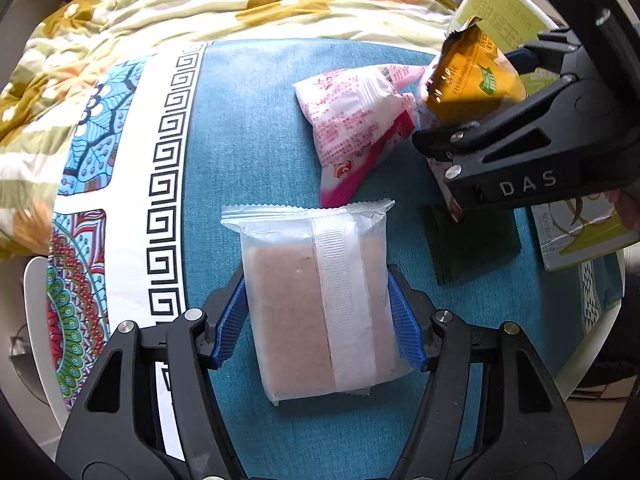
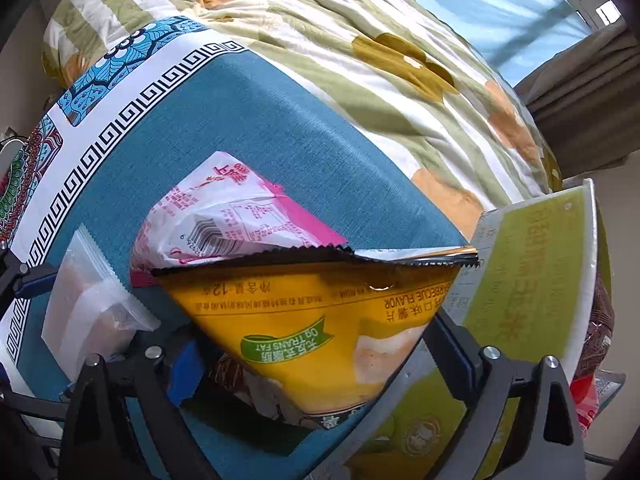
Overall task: Organize snacks
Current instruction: 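Grasp the clear wrapped cake with left gripper while right grasps the yellow chip bag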
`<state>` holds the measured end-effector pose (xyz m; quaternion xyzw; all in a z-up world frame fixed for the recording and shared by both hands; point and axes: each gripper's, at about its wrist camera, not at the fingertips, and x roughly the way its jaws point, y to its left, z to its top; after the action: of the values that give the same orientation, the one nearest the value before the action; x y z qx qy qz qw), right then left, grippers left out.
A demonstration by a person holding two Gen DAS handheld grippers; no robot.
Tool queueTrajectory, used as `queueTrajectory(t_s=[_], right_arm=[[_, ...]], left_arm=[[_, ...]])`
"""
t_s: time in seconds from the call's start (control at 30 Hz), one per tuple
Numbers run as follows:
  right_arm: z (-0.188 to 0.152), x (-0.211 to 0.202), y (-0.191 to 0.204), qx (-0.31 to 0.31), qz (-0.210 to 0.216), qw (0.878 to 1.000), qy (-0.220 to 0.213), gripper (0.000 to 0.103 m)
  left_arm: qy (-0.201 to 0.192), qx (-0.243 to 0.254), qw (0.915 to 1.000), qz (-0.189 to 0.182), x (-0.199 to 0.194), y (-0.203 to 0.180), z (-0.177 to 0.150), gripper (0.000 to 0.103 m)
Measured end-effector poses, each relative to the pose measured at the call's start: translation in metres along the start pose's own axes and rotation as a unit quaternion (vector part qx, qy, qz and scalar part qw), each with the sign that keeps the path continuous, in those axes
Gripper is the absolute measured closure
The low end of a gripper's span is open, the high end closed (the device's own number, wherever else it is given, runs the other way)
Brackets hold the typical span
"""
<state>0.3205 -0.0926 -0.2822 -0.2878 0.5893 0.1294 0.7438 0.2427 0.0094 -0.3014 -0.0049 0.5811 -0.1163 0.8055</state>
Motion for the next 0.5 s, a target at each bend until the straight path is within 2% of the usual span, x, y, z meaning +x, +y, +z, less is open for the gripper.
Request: queueTrajectory(t_s=[0.1,0.33,0.5], right_arm=[[-0.001,0.01,0.002,0.004,0.005,1.0,0.016,0.023],[0.001,0.009,-0.003,0.023,0.023,0.999,0.006,0.034],[-0.002,0.002,-0.006,0.035,0.031,0.999,-0.001,0.037]], left_arm=[[-0.004,-0.003,1.0,0.0,-0.005,0.008,0.003,0.042],[-0.014,-0.003,0.9999,-0.003,-0.015,0.011,-0.001,0.043],[-0.02,-0.002,0.9998,-0.007,-0.025,0.01,-0.003,0.043]])
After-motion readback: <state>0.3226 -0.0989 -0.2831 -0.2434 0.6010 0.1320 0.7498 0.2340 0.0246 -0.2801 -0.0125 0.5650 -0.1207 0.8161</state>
